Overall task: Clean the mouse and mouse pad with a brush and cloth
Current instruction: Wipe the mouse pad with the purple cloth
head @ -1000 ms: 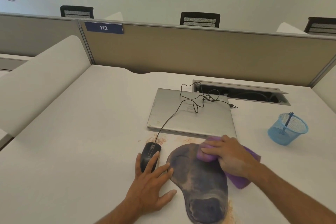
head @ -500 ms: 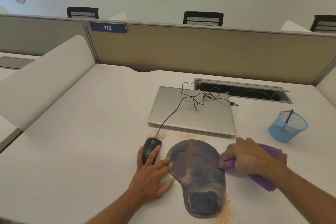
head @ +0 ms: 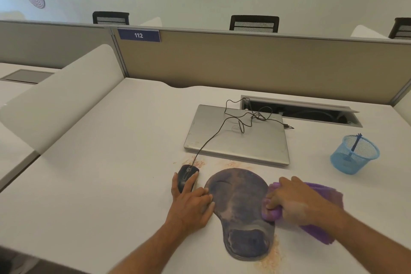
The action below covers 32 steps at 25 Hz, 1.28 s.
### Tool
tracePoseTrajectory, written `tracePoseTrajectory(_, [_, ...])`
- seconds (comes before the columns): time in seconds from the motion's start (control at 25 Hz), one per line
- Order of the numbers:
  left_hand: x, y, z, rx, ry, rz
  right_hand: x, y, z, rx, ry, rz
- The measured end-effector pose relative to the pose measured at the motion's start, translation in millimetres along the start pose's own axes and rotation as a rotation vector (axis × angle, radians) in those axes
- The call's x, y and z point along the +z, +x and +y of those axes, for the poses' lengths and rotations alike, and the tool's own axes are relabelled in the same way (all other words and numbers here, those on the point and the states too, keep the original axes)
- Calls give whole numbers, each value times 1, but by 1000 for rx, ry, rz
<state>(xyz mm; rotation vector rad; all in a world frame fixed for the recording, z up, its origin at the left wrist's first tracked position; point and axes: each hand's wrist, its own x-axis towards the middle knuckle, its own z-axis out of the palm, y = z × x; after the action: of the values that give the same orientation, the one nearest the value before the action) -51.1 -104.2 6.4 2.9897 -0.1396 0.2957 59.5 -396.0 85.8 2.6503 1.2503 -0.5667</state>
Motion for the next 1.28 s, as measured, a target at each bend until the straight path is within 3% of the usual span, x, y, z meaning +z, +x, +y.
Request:
tracePoseTrajectory(0.08, [0,0,1,-21,-7,-3,-10,0,-8,-6,100,71])
tracePoseTrajectory(0.2, [0,-1,2,-26,-21,9,-14,23,-47,-176,96,191])
tracePoseTrajectory(0.32, [-1,-1,3,-28,-22,16,-7,43,-80,-241,-15,93])
tracePoseTrajectory(0.52, [-7,0,8,-44,16,-13,2,27,-65,-288,-134,37])
tracePoseTrajectory(1.16, [-5,-1,34,-125,33,-82,31,-47,-27,-167,-136,-58])
tracePoseTrajectory(1.28, [-3,-2,39,-129,48,-102,34,-56,-22,-181,-36,32])
